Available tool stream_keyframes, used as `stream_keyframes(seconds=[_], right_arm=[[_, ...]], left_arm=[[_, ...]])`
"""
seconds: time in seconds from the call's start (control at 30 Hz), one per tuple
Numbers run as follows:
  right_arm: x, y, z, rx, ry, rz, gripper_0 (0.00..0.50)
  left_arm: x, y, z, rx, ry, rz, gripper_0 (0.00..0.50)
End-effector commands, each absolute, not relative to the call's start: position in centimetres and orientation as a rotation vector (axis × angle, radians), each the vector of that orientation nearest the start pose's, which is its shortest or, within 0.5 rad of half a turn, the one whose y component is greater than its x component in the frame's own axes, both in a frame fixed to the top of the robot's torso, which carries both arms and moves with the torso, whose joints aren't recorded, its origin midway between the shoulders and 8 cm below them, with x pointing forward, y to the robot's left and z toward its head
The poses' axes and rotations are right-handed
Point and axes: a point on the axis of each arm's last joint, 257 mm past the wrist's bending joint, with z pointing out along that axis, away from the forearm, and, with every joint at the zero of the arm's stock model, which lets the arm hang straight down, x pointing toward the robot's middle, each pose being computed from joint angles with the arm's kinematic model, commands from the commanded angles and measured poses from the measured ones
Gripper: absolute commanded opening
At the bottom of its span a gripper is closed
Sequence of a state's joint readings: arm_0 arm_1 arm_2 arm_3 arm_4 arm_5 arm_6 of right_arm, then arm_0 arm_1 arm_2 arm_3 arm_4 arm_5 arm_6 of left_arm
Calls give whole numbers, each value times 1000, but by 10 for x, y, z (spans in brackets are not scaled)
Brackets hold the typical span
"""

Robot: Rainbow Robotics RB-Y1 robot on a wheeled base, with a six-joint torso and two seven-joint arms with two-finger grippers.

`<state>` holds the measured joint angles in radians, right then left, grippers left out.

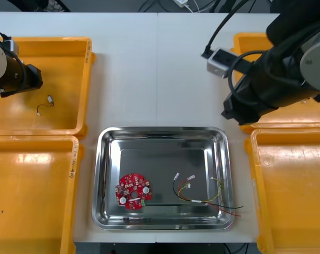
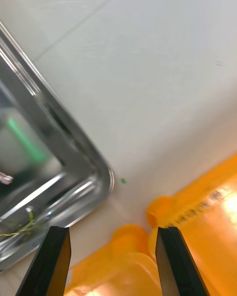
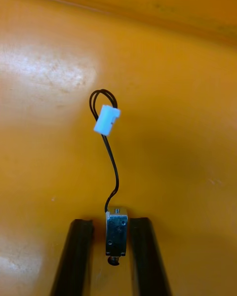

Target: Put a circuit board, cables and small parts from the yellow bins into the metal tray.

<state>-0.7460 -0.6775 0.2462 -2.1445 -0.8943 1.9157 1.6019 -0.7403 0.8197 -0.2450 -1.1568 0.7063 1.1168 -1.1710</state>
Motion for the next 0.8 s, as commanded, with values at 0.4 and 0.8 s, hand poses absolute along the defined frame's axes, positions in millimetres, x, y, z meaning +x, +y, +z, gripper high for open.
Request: stream_keyframes(seconds=[0.4,0.8], right_arm=[[510,-275,-40,-667,2453,-189,500],[536,-338,-49,-599,2540,-236,500]], left_arm=[[619,389,-179,-166,2415,37,0],[590,391,-143,-152,2488,61,0]])
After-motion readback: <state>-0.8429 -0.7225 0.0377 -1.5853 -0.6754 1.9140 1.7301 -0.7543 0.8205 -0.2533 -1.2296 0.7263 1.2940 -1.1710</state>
